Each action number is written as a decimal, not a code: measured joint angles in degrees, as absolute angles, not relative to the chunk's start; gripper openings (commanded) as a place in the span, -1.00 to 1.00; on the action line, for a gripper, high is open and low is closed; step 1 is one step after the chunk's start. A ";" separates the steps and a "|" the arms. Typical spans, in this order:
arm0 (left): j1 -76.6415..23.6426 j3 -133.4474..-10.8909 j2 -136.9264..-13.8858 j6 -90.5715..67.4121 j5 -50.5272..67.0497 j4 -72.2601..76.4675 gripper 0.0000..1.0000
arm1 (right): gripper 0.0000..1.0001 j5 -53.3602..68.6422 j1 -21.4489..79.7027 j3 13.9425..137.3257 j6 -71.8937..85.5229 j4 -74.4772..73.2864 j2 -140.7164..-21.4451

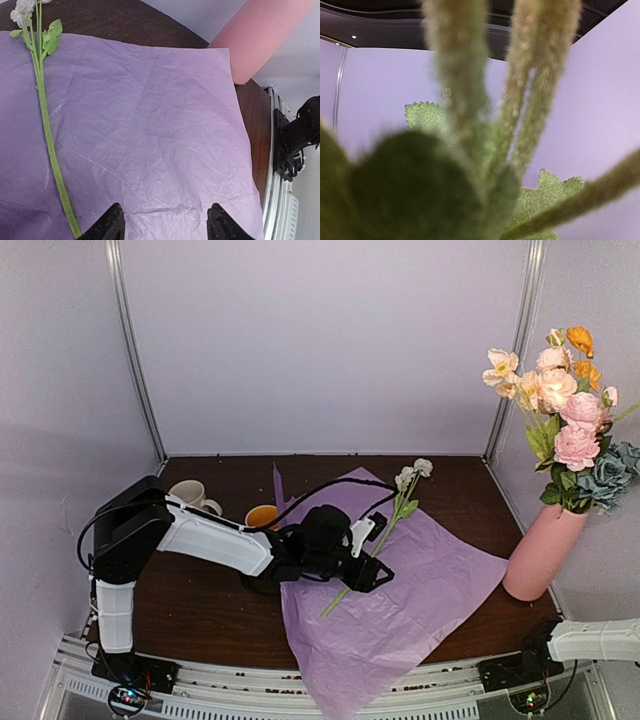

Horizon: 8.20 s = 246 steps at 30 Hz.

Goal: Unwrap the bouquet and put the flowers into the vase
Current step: Place the fake flower in the vase.

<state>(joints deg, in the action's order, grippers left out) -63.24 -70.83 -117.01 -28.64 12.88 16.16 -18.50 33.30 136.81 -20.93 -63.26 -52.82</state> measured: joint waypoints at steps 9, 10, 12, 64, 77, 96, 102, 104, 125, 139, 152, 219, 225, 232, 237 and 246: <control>-63.24 -73.54 -119.52 -28.62 12.99 15.64 0.17 | -1.00 -16.93 33.15 139.94 -20.56 -67.59 -53.95; -63.24 -73.60 -119.59 -28.60 13.02 15.42 0.17 | -1.00 -16.86 33.12 139.83 -20.49 -67.79 -53.95; -63.24 -73.65 -119.59 -28.60 13.08 15.18 0.17 | -1.00 -16.60 33.10 138.30 -19.97 -68.27 -53.89; -63.24 -72.58 -119.59 -28.67 13.15 16.21 0.16 | -1.00 -4.25 2.55 112.42 -10.37 -64.62 -65.60; -63.22 -72.60 -119.59 -28.64 13.34 16.14 0.17 | -1.00 2.15 -5.32 114.24 -11.90 -63.35 -66.08; -63.22 -73.08 -119.92 -28.64 14.35 15.25 0.17 | -1.00 22.35 -19.75 122.74 -23.83 -71.61 -68.16; -63.24 -74.56 -120.66 -28.62 14.72 14.83 0.17 | -1.00 23.75 -20.84 124.44 -23.94 -71.29 -67.07; -63.22 -74.72 -120.66 -28.62 14.87 14.83 0.17 | -1.00 23.79 -20.93 125.47 -23.88 -71.07 -66.87; -63.22 -74.74 -120.68 -28.62 15.97 14.46 0.17 | -1.00 26.11 -31.24 128.29 -25.17 -72.40 -69.38; -63.24 -74.74 -120.68 -28.62 16.32 14.46 0.17 | -1.00 30.87 -32.23 108.66 -28.12 -71.07 -65.06; -63.22 -74.91 -121.60 -28.62 16.71 14.46 0.17 | -0.33 29.61 -32.62 111.79 -27.70 -70.85 -63.16; -63.24 -74.19 -121.60 -28.64 16.86 15.00 0.16 | -0.79 26.72 -32.67 87.20 -20.18 -57.91 -57.12; -63.24 -73.10 -121.60 -28.67 16.86 15.16 0.16 | -0.41 26.39 -32.77 88.68 -19.99 -59.22 -55.83; -63.24 -73.06 -121.60 -28.67 16.88 15.33 0.16 | -0.27 26.52 -32.84 103.68 -19.16 -64.69 -56.05; -63.24 -73.06 -121.58 -28.64 16.93 15.29 0.16 | -0.15 29.02 -32.88 116.14 -17.96 -68.01 -57.14; -63.24 -72.60 -118.21 -28.45 16.60 11.86 0.16 | 0.04 43.51 -30.55 114.28 -10.20 -59.70 -54.28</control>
